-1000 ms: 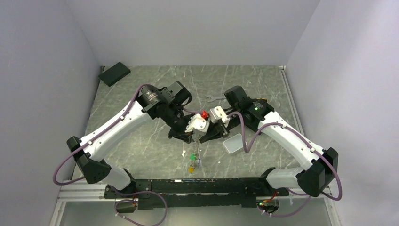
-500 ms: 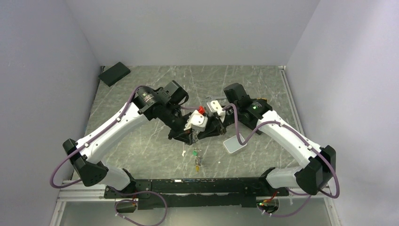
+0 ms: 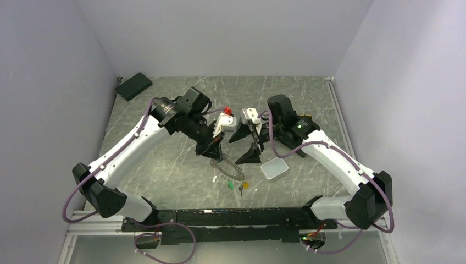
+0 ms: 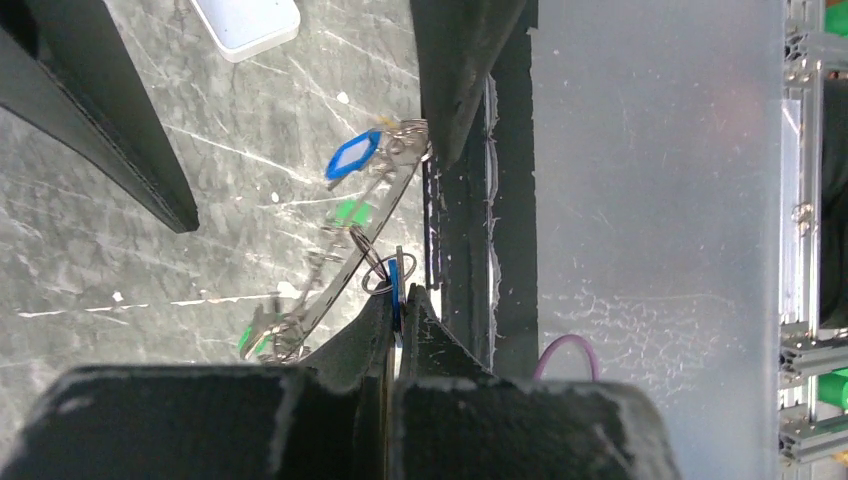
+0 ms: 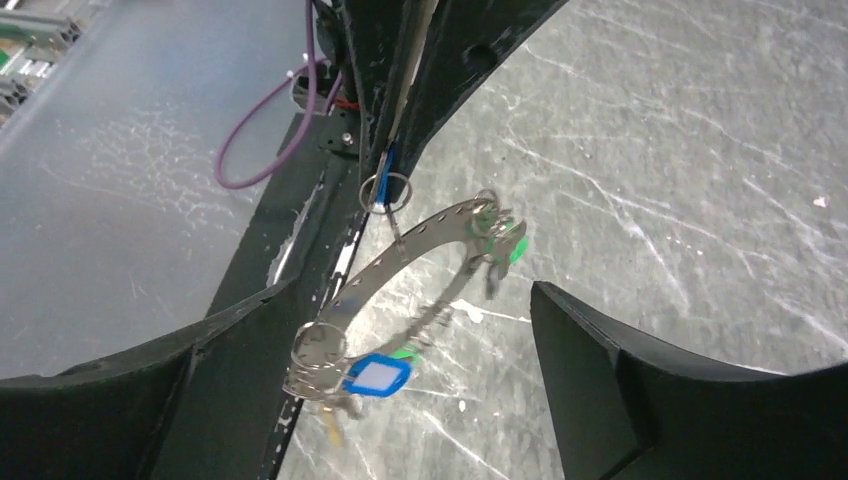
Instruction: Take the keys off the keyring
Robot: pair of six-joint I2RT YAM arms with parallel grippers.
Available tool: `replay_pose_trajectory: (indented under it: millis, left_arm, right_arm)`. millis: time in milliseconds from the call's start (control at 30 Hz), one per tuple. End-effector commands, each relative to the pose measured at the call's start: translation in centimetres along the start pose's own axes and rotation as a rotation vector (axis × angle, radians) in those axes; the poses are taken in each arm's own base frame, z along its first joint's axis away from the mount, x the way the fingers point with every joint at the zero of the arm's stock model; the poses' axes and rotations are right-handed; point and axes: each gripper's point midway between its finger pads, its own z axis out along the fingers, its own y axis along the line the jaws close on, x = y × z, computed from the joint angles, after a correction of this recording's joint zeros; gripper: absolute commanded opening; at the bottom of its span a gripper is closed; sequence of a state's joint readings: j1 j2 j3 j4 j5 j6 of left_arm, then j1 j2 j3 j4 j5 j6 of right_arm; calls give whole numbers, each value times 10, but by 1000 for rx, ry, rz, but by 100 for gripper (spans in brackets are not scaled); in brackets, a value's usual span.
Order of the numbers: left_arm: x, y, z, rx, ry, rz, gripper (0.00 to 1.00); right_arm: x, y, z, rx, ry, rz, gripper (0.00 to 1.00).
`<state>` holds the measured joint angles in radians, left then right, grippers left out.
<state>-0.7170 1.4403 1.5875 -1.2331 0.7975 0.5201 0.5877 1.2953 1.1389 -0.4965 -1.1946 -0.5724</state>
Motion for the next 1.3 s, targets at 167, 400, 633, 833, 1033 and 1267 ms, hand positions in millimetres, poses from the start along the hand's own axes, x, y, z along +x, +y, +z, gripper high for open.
replay_pose_trajectory:
  millis: [167, 400, 633, 833, 1033, 1267]
  left_arm:
    - [-28, 2, -7, 24, -150, -109, 0]
    - [-39, 13, -15, 16, -211, -175, 0]
    - [-43, 18, -16, 18, -230, -198, 0]
    - [-47, 20, -19, 22, -252, -223, 0]
    - [-48, 22, -27, 8, -265, -223, 0]
    - [-39, 20, -35, -31, -222, -167, 0]
  right_arm:
    - [-5, -28, 3, 157, -61, 72, 92]
    - [5, -42, 9, 222, -59, 58, 82]
    - [-5, -48, 13, 218, -97, 29, 70]
    - [-7, -46, 16, 187, -117, 6, 54]
    - [-3, -46, 14, 189, -89, -24, 23]
    - [-2, -38, 13, 152, -66, -44, 0]
